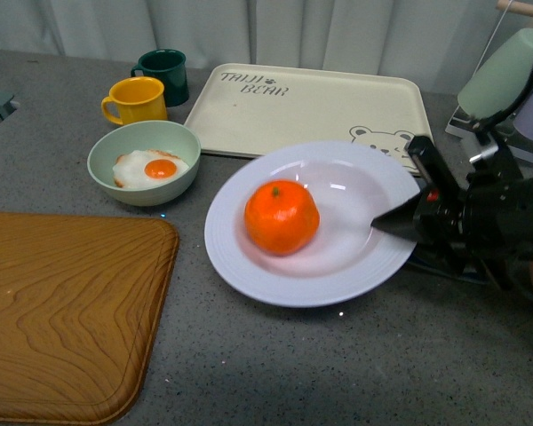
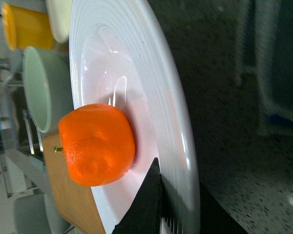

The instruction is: Place orange and plate with both arms

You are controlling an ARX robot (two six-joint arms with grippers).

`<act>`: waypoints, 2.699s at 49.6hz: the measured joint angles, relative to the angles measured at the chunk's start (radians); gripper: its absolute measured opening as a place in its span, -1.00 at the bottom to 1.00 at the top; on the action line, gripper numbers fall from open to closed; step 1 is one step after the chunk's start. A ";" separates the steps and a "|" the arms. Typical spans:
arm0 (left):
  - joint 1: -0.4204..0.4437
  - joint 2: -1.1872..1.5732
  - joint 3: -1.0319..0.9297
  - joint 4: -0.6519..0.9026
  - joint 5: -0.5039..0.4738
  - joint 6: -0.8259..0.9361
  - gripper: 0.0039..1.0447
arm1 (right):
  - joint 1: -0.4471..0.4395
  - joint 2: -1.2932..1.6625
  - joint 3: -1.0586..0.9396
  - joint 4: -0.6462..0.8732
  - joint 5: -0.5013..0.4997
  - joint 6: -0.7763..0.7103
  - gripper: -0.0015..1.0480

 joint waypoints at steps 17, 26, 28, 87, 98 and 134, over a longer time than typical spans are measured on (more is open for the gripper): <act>0.000 0.000 0.000 0.000 0.000 0.000 0.88 | -0.019 0.064 0.303 -0.131 -0.034 0.011 -0.92; 0.000 0.000 0.000 0.000 0.000 0.000 0.88 | -0.002 0.222 0.582 -0.271 0.002 0.011 -0.92; 0.000 0.000 0.000 0.000 0.000 0.000 0.88 | 0.002 0.264 0.660 -0.310 0.017 0.009 -0.92; 0.000 0.000 0.000 0.000 0.000 0.000 0.88 | -0.039 0.262 0.838 -0.425 0.388 -0.429 0.81; 0.000 0.000 0.000 0.000 0.000 0.000 0.88 | -0.051 0.034 0.383 0.301 0.655 -0.730 0.37; 0.000 0.000 0.000 0.000 0.000 0.000 0.88 | -0.181 -0.665 -0.539 0.633 0.546 -0.827 -0.98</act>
